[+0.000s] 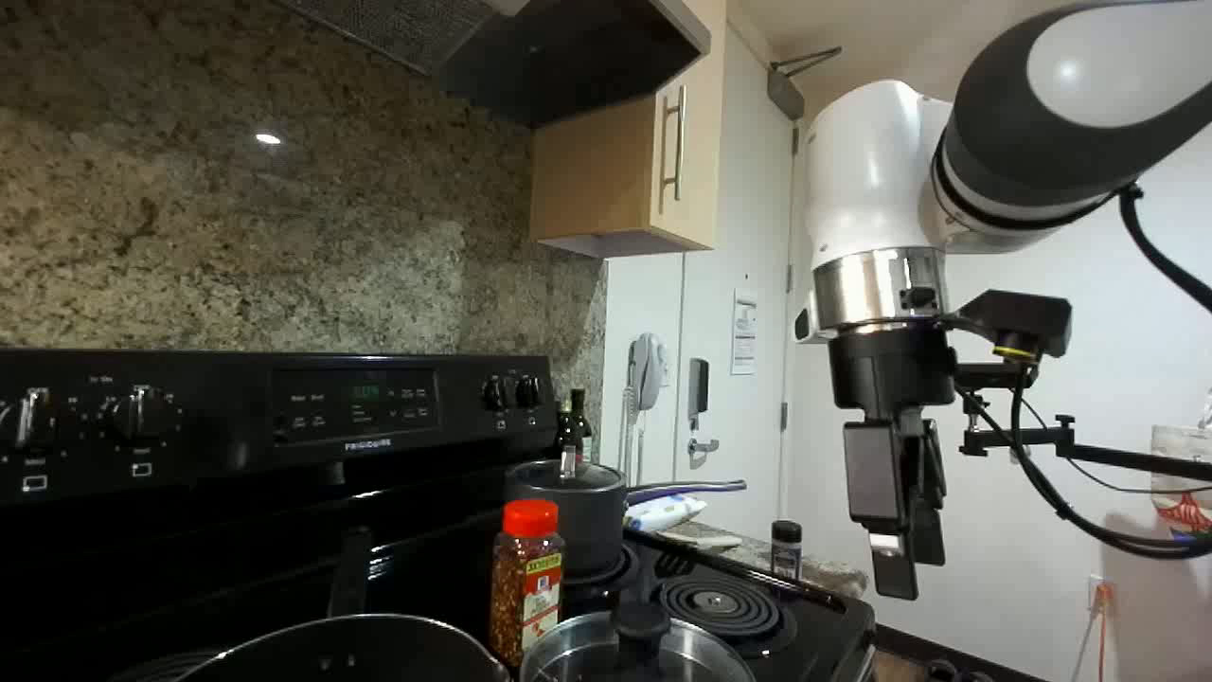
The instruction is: Move the wooden spoon from the left side of the stove to the right side
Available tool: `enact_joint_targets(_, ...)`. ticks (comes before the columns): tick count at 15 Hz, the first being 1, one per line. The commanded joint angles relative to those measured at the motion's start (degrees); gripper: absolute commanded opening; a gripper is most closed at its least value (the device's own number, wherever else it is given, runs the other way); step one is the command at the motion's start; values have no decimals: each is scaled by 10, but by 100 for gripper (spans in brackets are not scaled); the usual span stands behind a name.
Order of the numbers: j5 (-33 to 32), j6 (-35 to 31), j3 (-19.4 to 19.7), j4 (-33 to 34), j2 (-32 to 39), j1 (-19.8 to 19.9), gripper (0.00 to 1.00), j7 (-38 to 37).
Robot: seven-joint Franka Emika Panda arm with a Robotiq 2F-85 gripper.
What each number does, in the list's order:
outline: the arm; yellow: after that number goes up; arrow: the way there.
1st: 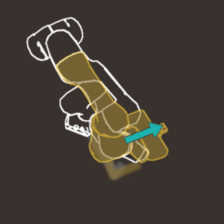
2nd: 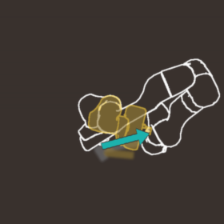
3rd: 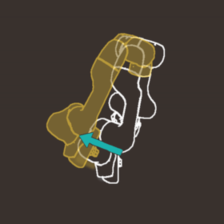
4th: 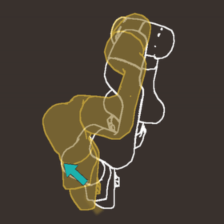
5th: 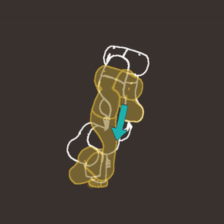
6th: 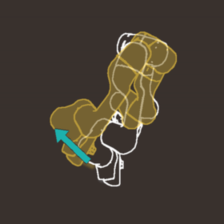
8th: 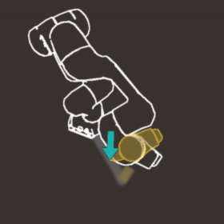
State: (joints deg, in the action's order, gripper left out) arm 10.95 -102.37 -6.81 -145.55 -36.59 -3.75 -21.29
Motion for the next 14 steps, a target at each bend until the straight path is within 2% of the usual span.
enact_joint_targets(1,4,2,-7,1,0,9,100,4)
enact_joint_targets(12,4,2,-7,1,0,9,100,4)
enact_joint_targets(14,2,-32,-19,21,45,-4,100,23)
